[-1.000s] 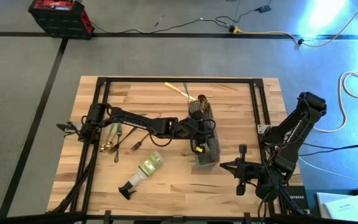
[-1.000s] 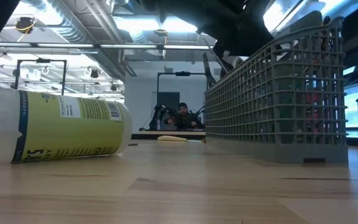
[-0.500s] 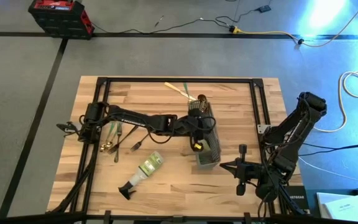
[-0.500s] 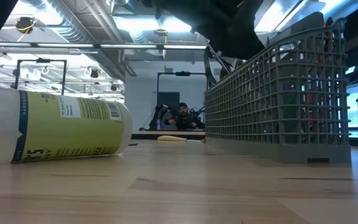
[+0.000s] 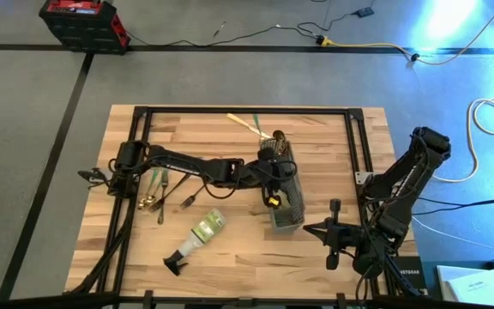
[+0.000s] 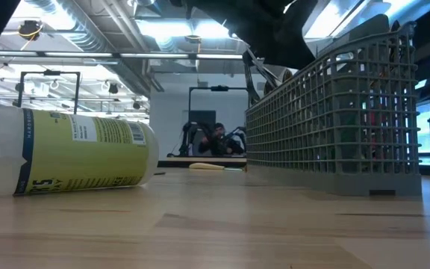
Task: Sort silverware
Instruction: Put the fork into the silverware basket
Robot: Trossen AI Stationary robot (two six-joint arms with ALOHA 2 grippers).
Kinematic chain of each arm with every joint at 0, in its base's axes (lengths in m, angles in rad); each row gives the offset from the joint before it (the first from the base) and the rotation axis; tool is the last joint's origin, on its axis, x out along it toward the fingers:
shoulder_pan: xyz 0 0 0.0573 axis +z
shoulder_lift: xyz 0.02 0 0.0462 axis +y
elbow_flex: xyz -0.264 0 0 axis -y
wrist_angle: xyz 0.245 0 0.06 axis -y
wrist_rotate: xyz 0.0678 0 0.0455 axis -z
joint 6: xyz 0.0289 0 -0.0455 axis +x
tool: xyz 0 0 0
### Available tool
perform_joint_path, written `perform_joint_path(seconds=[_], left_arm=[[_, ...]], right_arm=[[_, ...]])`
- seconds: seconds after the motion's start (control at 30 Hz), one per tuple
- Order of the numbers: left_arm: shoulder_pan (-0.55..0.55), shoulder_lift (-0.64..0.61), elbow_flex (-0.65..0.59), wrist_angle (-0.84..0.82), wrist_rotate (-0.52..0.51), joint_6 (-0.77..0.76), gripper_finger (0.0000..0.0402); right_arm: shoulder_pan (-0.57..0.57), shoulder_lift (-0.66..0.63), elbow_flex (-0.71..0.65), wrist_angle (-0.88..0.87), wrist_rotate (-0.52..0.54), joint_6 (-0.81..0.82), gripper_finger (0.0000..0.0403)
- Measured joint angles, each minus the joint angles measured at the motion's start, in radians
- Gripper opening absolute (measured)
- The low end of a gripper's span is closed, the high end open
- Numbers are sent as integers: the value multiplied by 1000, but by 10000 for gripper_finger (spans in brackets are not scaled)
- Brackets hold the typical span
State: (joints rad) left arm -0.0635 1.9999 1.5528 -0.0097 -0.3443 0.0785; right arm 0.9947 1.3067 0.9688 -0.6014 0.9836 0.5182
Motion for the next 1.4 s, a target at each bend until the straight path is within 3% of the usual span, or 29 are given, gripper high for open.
perform_joint_path(seconds=[0.13, 0.53, 0.77, 0.97, 1.17, 1.4], left_arm=[[0, 0, 0, -1, -23, 0, 3], [2, 0, 0, -5, -164, 73, 0], [-4, -12, -1, -17, -165, 92, 0], [-57, -71, -1, -47, 9, 200, 0], [-61, -63, -1, -58, 295, 166, 0], [-37, -2, -3, 57, 244, 35, 0]], right_arm=[[0, 0, 0, 0, 0, 0, 0], [0, 0, 0, 0, -1, 0, 0], [0, 0, 0, 0, -1, 0, 0], [0, 0, 0, -4, -1, 0, 0], [0, 0, 0, -1, 0, 0, 0], [0, 0, 0, 1, 8, 0, 0]])
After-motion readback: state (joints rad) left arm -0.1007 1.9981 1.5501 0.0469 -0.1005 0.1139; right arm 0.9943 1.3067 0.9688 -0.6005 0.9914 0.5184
